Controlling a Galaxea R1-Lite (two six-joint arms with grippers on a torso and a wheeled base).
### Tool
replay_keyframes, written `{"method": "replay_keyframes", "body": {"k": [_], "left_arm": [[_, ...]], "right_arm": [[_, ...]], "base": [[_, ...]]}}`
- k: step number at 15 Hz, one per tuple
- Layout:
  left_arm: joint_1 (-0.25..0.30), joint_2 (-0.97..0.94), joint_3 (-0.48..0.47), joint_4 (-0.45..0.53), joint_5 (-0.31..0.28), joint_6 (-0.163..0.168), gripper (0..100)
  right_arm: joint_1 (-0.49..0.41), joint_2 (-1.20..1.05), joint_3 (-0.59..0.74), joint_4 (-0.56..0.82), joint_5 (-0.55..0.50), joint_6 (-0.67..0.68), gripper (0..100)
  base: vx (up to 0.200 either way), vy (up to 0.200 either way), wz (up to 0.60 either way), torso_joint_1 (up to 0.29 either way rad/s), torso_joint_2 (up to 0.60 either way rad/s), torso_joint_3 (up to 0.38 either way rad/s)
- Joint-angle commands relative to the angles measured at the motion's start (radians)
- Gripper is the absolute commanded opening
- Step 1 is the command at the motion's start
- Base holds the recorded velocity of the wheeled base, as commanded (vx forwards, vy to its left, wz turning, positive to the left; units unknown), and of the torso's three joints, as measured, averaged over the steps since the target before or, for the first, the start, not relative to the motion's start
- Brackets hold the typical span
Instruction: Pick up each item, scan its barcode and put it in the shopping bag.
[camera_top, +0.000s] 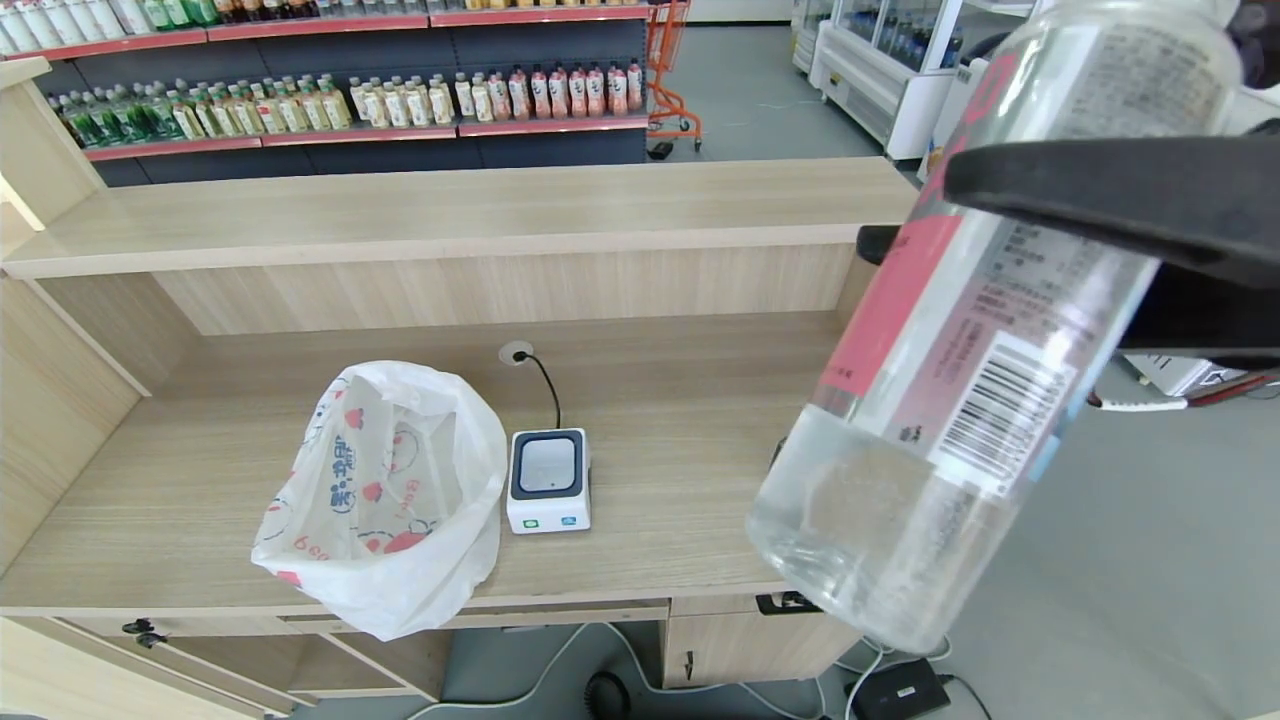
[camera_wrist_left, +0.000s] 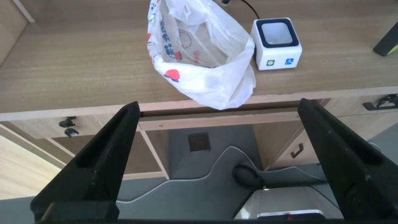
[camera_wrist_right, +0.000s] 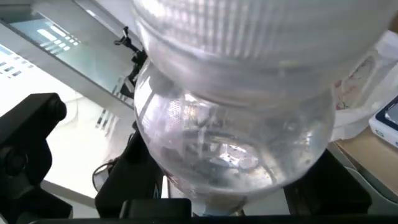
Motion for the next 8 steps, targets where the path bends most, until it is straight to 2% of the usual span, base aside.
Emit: {"method": "replay_keyframes", "body": {"k": [1, 4, 8], "left_arm": [[0.000, 0.000, 0.000, -0.001, 0.000, 0.000, 100], [0.000, 0.000, 0.000, -0.001, 0.000, 0.000, 100], [0.000, 0.000, 0.000, 0.001, 0.000, 0.000, 100]], "right_arm": [[0.015, -0.028, -0.009, 0.008, 0.007, 0.000, 0], [0.044, -0.038, -0.079, 0.100, 0.038, 0.020, 0], [0.075, -0.041, -0.072, 0.130, 0.042, 0.001, 0]], "base": [[0.000, 0.000, 0.00, 0.000, 0.00, 0.000], [0.000, 0.000, 0.00, 0.000, 0.00, 0.000], [0.000, 0.000, 0.00, 0.000, 0.00, 0.000]]}}
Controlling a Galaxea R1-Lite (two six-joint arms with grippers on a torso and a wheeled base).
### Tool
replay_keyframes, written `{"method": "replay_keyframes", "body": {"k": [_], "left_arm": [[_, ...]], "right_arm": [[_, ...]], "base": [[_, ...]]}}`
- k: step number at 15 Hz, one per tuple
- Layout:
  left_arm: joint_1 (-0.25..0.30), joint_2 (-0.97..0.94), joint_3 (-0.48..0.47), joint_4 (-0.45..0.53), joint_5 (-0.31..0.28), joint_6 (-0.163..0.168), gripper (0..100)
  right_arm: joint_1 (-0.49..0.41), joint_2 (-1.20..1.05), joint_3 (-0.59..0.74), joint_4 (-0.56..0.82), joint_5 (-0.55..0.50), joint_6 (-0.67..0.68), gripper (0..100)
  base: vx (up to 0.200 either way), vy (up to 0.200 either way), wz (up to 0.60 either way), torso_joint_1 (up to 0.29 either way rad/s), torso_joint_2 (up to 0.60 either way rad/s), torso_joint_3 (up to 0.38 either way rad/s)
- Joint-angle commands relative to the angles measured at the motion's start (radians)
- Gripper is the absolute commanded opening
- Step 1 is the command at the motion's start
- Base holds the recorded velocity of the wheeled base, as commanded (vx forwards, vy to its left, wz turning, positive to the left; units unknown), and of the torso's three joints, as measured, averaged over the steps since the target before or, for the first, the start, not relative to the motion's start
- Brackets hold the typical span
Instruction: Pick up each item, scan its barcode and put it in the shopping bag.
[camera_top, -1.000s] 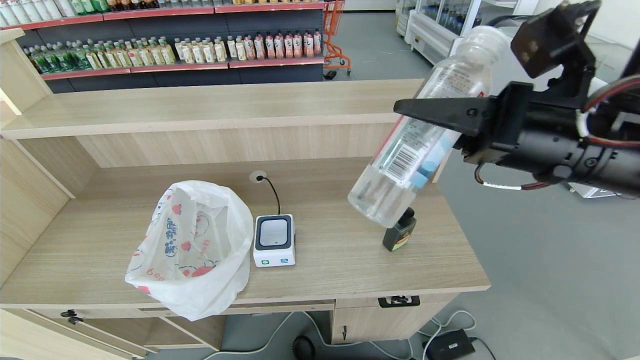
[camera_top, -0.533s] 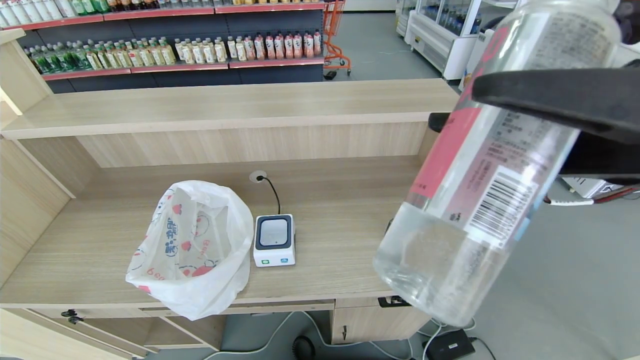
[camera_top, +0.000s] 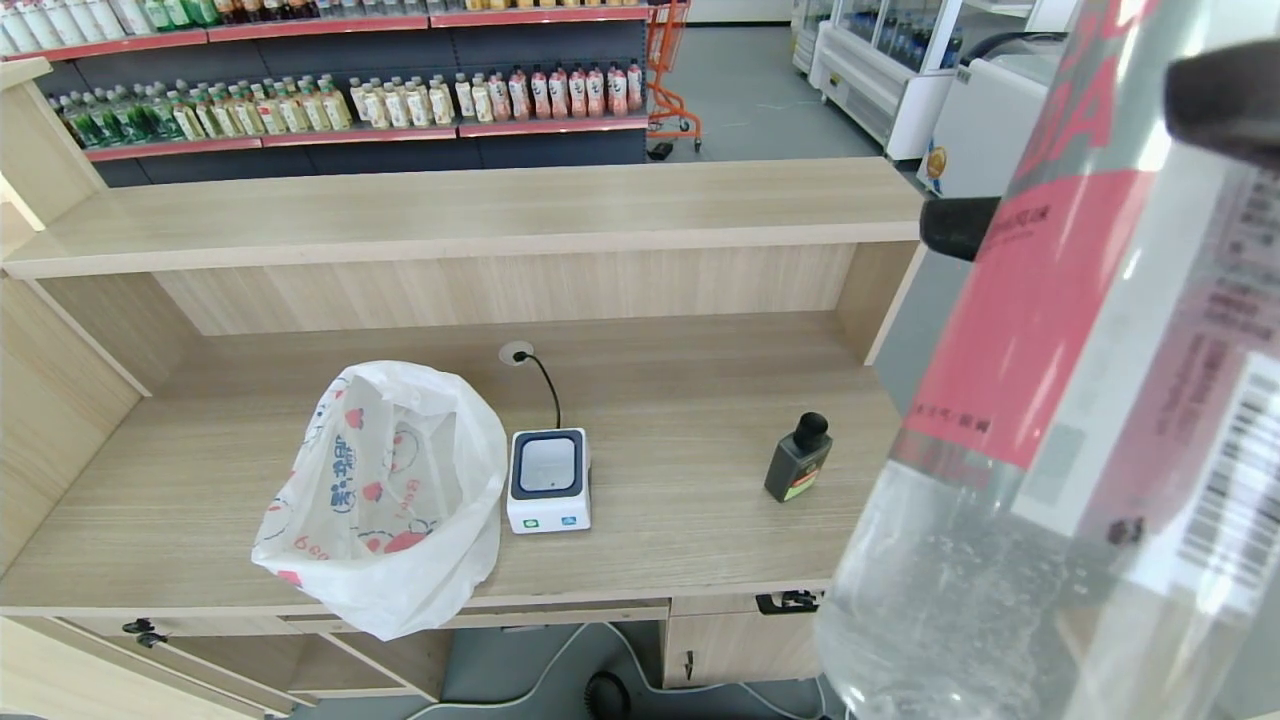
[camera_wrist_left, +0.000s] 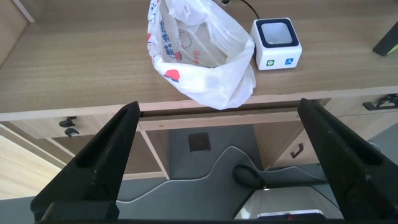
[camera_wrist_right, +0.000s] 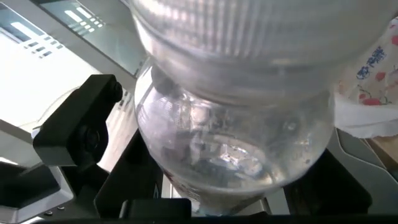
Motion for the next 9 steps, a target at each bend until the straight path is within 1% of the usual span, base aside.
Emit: {"method": "replay_keyframes", "body": {"k": [1, 4, 9], "left_arm": [[-0.001, 0.000, 0.000, -0.001, 0.000, 0.000, 100], [-0.001, 0.000, 0.000, 0.001, 0.000, 0.000, 100], [-0.001, 0.000, 0.000, -0.001, 0.000, 0.000, 100]], "right_arm": [[0.005, 0.003, 0.016, 0.000, 0.000, -0.013, 0], [0.005, -0.014, 0.051, 0.001, 0.000, -0.017, 0], [-0.004, -0.020, 0.056, 0.006, 0.000, -0.017, 0]], "base": [[0.000, 0.000, 0.00, 0.000, 0.00, 0.000], [0.000, 0.000, 0.00, 0.000, 0.00, 0.000], [0.000, 0.000, 0.00, 0.000, 0.00, 0.000]]}}
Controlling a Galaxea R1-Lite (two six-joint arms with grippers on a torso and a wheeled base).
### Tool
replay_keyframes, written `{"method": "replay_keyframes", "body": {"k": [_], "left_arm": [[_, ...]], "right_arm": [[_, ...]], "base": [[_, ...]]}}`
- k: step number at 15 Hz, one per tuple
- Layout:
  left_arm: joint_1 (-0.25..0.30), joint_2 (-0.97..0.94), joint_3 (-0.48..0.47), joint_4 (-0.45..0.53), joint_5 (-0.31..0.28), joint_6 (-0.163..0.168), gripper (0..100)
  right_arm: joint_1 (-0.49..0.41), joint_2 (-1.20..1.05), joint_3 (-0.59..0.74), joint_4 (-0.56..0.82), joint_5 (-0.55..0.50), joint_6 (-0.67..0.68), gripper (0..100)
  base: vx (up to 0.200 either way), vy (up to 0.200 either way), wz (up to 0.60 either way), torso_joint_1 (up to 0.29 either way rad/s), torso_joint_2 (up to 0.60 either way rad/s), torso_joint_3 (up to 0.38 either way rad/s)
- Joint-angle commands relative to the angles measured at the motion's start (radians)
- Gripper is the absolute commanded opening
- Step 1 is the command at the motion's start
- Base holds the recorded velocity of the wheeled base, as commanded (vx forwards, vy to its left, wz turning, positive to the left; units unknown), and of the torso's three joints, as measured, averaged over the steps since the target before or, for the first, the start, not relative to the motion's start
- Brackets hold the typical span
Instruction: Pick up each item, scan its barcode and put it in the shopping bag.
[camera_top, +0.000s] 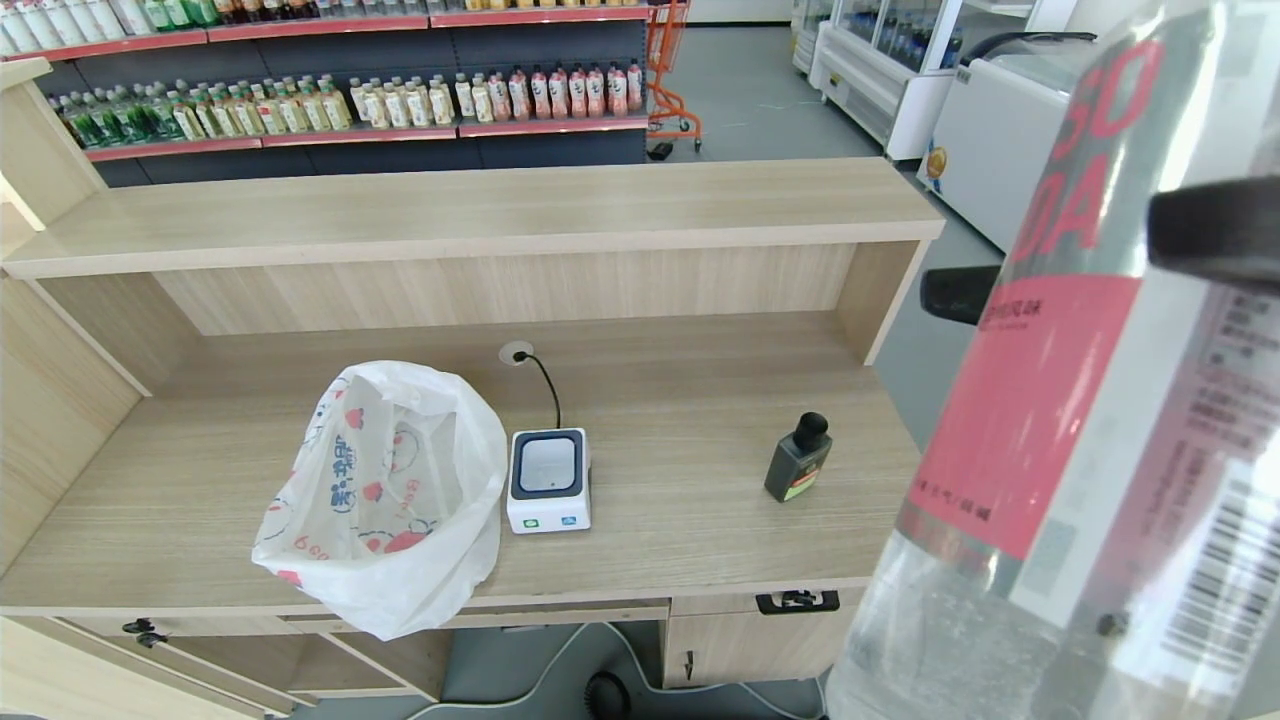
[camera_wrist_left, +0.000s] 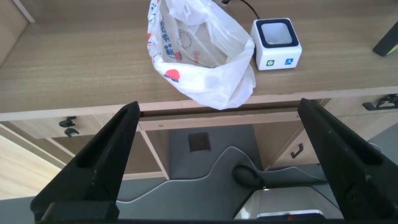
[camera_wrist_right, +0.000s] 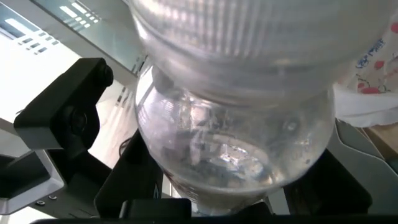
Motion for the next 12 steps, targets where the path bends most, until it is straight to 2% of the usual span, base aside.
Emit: {"method": "replay_keyframes", "body": {"k": [1, 6, 9, 10, 12], "left_arm": [[0.000, 0.000, 0.000, -0.001, 0.000, 0.000, 100], [0.000, 0.000, 0.000, 0.001, 0.000, 0.000, 100], [0.000, 0.000, 0.000, -0.001, 0.000, 0.000, 100], [0.000, 0.000, 0.000, -0.001, 0.000, 0.000, 100], [0.000, 0.000, 0.000, -0.001, 0.000, 0.000, 100]], "right_arm": [[-0.004, 0.004, -0.006, 0.006, -0.001, 0.000, 0], [-0.003, 0.000, 0.003, 0.010, -0.003, -0.005, 0], [-0.012, 0.000, 0.003, 0.033, -0.023, -0.057, 0], [-0.046, 0.010, 0.011, 0.041, -0.083, -0.126, 0], [-0.065, 0.062, 0.052, 0.030, -0.368, -0.407, 0]], "base": [[0.000, 0.000, 0.00, 0.000, 0.00, 0.000], [0.000, 0.000, 0.00, 0.000, 0.00, 0.000], [0.000, 0.000, 0.00, 0.000, 0.00, 0.000], [0.000, 0.000, 0.00, 0.000, 0.00, 0.000], [0.000, 0.000, 0.00, 0.000, 0.00, 0.000]]}}
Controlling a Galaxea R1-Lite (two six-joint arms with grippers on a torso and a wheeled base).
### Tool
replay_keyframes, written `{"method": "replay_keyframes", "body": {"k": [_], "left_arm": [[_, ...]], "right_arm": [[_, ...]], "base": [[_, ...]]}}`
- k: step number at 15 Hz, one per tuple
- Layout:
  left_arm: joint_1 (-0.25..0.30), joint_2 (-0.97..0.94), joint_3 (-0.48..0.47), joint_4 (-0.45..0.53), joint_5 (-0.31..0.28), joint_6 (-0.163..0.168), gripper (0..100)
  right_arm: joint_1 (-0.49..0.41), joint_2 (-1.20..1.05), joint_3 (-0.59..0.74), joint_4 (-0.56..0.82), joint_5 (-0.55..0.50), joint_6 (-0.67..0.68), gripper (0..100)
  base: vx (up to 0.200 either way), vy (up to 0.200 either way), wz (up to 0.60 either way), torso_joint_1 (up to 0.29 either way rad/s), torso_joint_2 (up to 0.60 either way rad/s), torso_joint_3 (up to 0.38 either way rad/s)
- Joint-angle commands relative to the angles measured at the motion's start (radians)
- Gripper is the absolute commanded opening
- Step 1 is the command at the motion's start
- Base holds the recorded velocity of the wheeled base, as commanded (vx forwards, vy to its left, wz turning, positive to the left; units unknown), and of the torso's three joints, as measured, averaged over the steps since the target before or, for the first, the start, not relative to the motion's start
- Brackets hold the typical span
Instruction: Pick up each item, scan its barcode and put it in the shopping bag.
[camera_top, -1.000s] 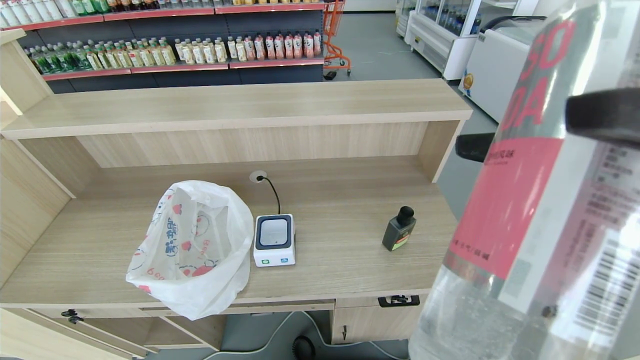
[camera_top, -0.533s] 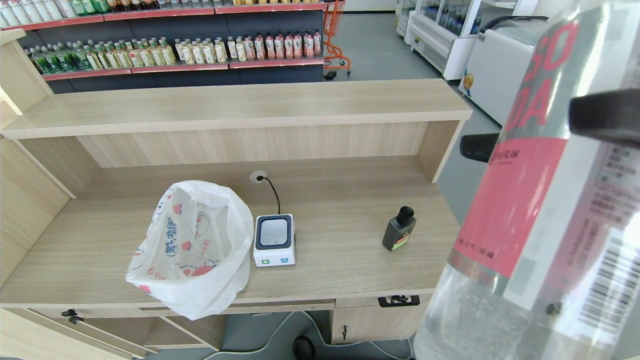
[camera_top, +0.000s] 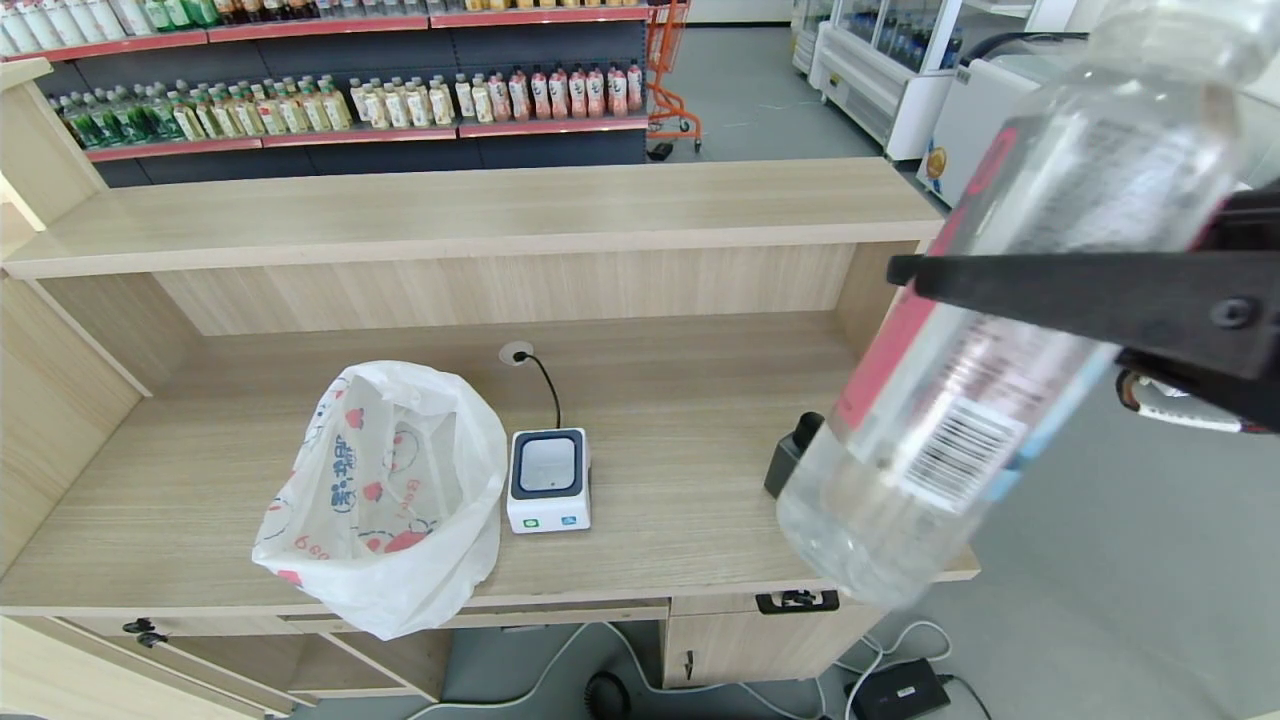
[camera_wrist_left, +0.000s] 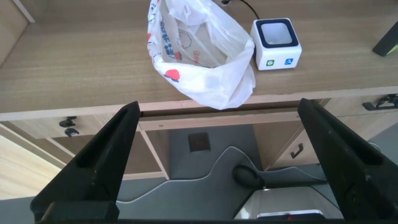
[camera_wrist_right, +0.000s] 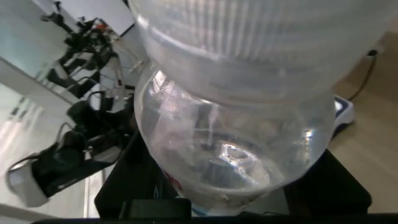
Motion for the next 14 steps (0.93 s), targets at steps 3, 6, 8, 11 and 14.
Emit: {"method": "replay_keyframes", "body": {"k": [3, 6, 8, 11, 14], "left_arm": [[0.000, 0.000, 0.000, -0.001, 0.000, 0.000, 100], [0.000, 0.000, 0.000, 0.001, 0.000, 0.000, 100], [0.000, 0.000, 0.000, 0.001, 0.000, 0.000, 100], [0.000, 0.000, 0.000, -0.001, 0.000, 0.000, 100], [0.000, 0.000, 0.000, 0.001, 0.000, 0.000, 100]], "right_arm": [[-0.046, 0.064, 0.058, -0.062, -0.262, -0.170, 0], [-0.078, 0.089, 0.188, -0.205, -0.426, -0.371, 0], [-0.124, 0.076, 0.292, -0.268, -0.451, -0.520, 0], [-0.120, 0.029, 0.392, -0.271, -0.454, -0.537, 0], [-0.124, 0.003, 0.403, -0.271, -0.454, -0.537, 0]], "base": [[0.000, 0.000, 0.00, 0.000, 0.00, 0.000], [0.000, 0.000, 0.00, 0.000, 0.00, 0.000], [0.000, 0.000, 0.00, 0.000, 0.00, 0.000], [0.000, 0.000, 0.00, 0.000, 0.00, 0.000], [0.000, 0.000, 0.00, 0.000, 0.00, 0.000]]}}
